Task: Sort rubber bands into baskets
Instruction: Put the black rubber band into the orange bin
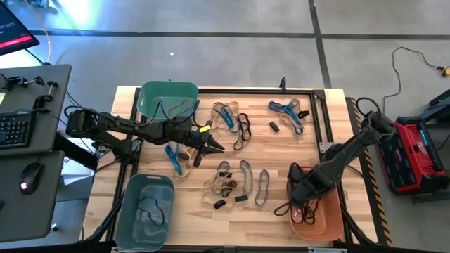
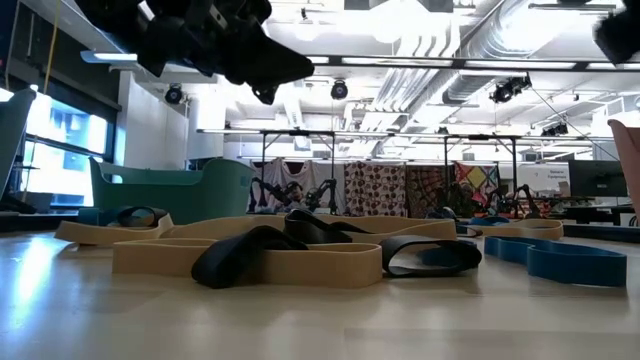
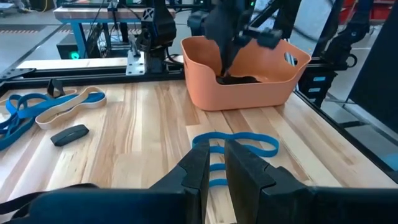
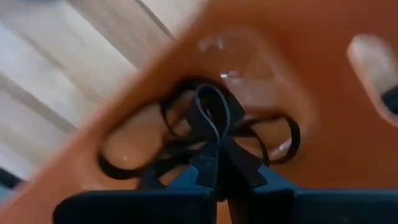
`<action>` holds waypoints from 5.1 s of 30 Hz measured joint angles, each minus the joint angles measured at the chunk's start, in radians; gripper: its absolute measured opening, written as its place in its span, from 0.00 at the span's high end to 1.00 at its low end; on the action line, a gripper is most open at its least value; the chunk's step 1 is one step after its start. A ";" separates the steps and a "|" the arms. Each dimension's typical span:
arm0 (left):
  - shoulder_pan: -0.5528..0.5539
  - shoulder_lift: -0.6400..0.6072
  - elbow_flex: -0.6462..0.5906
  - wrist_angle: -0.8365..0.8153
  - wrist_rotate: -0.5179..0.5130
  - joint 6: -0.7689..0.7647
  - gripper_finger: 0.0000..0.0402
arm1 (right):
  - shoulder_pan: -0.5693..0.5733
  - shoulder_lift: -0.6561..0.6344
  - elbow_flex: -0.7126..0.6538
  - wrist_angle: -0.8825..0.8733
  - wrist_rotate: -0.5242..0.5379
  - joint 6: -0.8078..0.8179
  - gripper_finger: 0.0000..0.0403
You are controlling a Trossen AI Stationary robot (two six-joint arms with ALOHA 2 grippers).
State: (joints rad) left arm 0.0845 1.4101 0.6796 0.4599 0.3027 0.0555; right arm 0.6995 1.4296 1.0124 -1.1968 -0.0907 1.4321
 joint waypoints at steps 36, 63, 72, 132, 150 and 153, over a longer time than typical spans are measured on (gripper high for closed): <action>0.000 0.000 0.000 0.000 -0.048 0.017 0.90 | -0.231 -0.013 0.437 -0.319 0.519 -0.380 0.70; 0.000 0.000 0.000 -0.053 -0.048 0.031 0.90 | -1.069 -0.061 -0.337 0.753 0.356 -1.030 0.53; 0.000 0.000 0.000 -0.060 -0.048 0.027 0.90 | -1.139 -0.061 -0.431 0.883 0.369 -1.059 0.52; 0.000 0.000 0.000 -0.097 -0.048 0.028 0.90 | 0.069 -0.095 0.109 0.063 0.366 0.131 1.00; 0.000 0.000 0.000 -0.097 -0.065 0.025 0.90 | 0.218 -0.093 -0.268 0.258 -0.024 0.612 0.98; 0.000 0.000 0.000 -0.097 -0.077 0.024 0.90 | 0.218 -0.093 -0.251 0.240 -0.033 0.601 0.91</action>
State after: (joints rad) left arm 0.0845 1.4105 0.6796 0.3634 0.2253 0.0799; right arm 0.9173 1.3365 0.7615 -0.9565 -0.1233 2.0332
